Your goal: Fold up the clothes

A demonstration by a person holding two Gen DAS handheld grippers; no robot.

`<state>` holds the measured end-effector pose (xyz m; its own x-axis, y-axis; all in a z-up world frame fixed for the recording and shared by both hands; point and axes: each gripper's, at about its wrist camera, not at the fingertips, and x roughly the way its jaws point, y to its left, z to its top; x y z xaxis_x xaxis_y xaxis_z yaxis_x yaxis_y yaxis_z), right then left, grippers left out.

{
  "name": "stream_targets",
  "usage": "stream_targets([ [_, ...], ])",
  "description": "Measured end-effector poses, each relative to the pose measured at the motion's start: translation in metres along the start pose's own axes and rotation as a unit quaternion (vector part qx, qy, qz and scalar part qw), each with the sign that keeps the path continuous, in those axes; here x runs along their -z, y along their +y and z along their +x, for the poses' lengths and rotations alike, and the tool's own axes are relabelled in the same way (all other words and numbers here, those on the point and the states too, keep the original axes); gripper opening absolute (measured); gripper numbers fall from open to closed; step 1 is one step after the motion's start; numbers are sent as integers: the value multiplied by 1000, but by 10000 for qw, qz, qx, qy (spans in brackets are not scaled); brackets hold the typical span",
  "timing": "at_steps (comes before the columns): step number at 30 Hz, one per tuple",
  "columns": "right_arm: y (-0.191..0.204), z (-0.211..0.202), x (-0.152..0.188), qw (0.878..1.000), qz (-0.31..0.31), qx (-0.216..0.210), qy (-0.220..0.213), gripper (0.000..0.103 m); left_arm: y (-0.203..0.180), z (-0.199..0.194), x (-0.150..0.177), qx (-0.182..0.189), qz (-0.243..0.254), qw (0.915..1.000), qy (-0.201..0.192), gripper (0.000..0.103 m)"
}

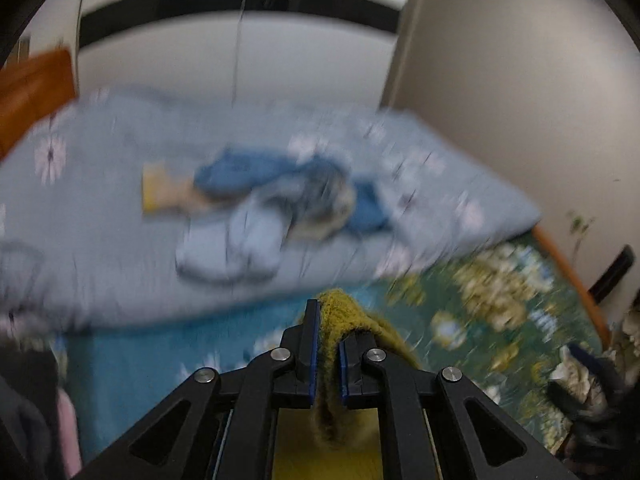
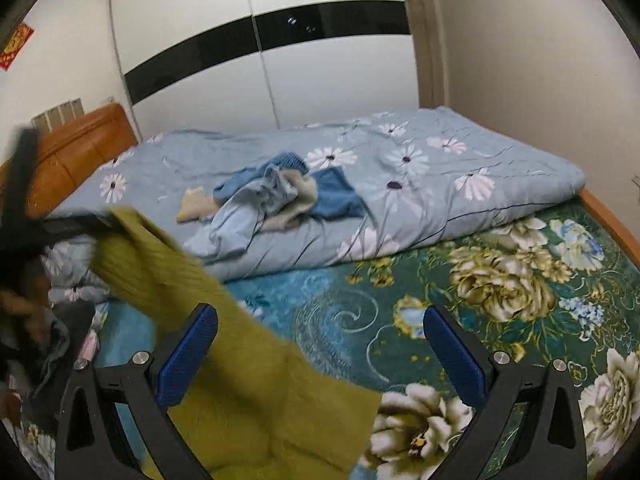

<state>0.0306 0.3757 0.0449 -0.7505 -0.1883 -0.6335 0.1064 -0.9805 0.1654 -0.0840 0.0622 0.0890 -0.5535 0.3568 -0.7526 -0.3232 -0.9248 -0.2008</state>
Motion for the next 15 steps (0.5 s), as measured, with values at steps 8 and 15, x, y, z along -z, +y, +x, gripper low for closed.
stream_targets([
  [8, 13, 30, 16, 9973, -194, -351, 612, 103, 44, 24, 51, 30, -764, 9966, 310, 59],
  [15, 23, 76, 37, 9877, -118, -697, 1397, 103, 46, 10, 101, 89, -860, 9955, 396, 65],
])
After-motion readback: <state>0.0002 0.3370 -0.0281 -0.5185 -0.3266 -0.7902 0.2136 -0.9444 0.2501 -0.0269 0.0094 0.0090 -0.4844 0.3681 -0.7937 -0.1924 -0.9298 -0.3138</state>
